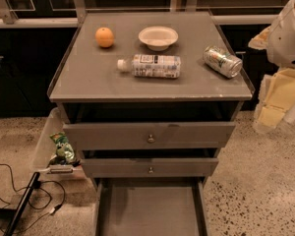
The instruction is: Place blue plastic bottle into bottom drawer
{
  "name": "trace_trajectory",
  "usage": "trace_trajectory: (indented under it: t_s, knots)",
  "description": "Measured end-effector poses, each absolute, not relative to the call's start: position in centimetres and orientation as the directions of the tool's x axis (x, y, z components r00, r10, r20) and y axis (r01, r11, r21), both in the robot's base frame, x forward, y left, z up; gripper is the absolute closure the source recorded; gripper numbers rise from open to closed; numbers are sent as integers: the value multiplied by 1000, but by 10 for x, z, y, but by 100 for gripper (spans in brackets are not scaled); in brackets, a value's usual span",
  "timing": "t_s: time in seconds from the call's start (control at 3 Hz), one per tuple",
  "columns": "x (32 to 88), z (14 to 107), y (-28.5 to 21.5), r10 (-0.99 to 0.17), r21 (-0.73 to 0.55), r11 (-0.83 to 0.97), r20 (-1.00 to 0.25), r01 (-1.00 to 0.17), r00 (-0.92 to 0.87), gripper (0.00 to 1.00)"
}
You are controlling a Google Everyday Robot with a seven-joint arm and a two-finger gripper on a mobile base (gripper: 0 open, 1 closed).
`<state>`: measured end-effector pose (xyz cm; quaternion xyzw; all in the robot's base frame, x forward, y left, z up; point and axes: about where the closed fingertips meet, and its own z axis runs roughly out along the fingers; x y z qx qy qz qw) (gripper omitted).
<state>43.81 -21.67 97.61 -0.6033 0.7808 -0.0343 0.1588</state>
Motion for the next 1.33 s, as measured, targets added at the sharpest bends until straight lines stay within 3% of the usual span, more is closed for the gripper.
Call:
trace_trajectory:
  t_s: [0.67,1.33]
  knots:
    - [453,976,-208,-953,-262,256,-232,-930,-197,0]
    - [552,964,-174,-926,-318,189,-372,-929,-61,0]
